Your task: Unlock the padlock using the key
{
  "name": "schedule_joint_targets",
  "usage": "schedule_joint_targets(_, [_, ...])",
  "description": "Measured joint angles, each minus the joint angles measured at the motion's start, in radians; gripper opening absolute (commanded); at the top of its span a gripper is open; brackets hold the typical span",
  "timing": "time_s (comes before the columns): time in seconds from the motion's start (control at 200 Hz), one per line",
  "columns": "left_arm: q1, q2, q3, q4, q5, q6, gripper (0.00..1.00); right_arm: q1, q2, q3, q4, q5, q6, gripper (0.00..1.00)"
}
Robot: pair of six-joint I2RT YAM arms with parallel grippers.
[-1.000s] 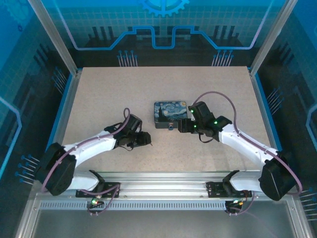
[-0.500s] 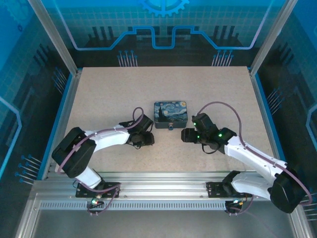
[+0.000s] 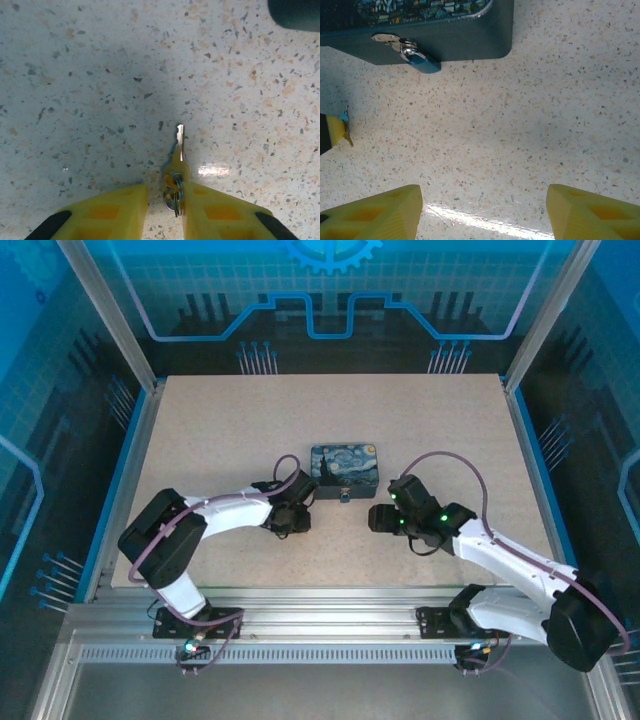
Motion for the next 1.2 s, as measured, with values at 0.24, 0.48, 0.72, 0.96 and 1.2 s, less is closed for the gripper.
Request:
schedule_joint_targets(0.24, [0.000, 0.014, 0.026, -0.031, -0.010, 0.008, 0.00, 0.000, 0.000, -0.007, 0.012, 0.000, 0.006, 0.68])
schedule_joint_targets(0.48, [-0.001, -0.010, 0.027, -0.010, 0.006, 0.095, 0.00, 0.006, 0.002, -0.007, 0.018, -0.004, 0.009, 0.68])
schedule_joint_targets(0.72, [-0.002, -0.172, 0.102, -0.025, 0.092, 0.267, 0.00, 0.008, -0.004, -0.001, 0.046, -0.076, -0.003, 0.65])
schedule_joint_targets(0.96, [-0.002, -0.281, 0.245, -0.035, 0.243, 0.439, 0.00, -0.058, -0.040, 0.055, 0.108, -0.249, -0.013, 0.58])
schedule_joint_targets(1.2, [-0.002, -0.323, 0.317, -0.065, 0.365, 0.577, 0.00, -0.196, -0.109, 0.131, 0.144, -0.440, -0.003, 0.49])
